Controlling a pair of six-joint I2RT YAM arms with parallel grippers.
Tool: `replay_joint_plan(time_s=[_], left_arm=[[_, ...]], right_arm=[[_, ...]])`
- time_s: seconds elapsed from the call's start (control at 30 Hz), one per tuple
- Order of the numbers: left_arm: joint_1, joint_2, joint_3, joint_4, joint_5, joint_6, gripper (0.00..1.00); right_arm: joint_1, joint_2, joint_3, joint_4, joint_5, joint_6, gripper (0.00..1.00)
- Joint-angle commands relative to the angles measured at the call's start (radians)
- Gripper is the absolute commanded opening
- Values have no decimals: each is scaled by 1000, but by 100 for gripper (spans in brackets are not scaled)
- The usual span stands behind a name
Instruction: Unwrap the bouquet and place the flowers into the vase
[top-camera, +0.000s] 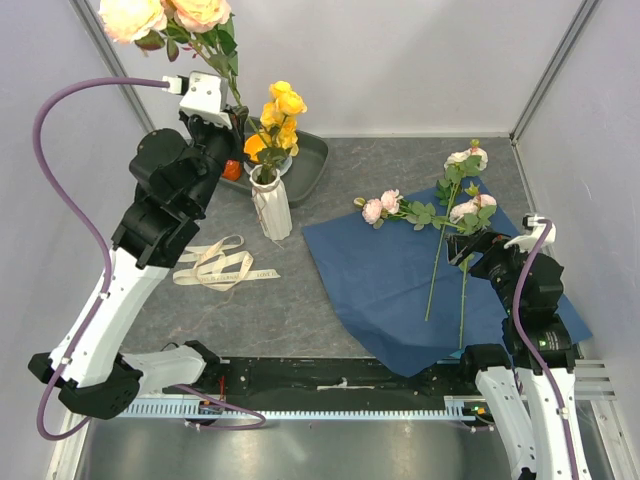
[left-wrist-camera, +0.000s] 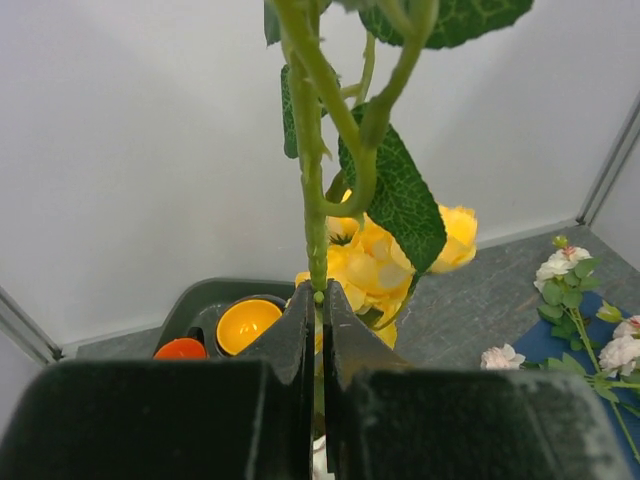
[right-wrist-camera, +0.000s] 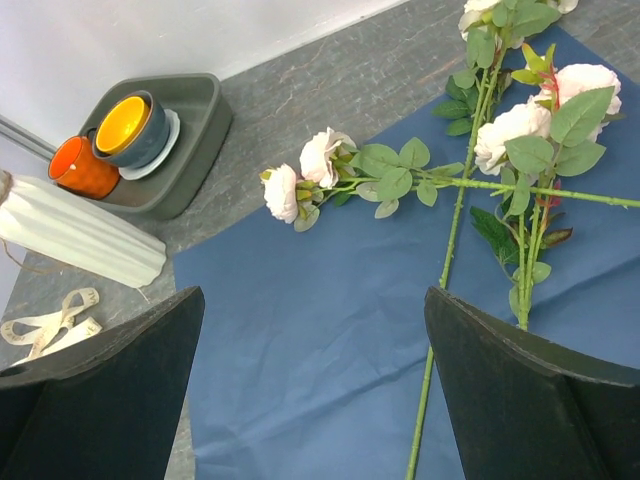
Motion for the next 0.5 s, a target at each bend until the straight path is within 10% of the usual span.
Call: replay_joint_plan(time_s=[0.0, 0.47], left_arm=[[7, 6, 129, -99, 70, -49, 2], [7, -3, 272, -148, 198, -111, 2]], right_arm=[[-1, 18, -21, 42, 9, -5, 98], [-1, 17, -44, 48, 5, -8, 98]])
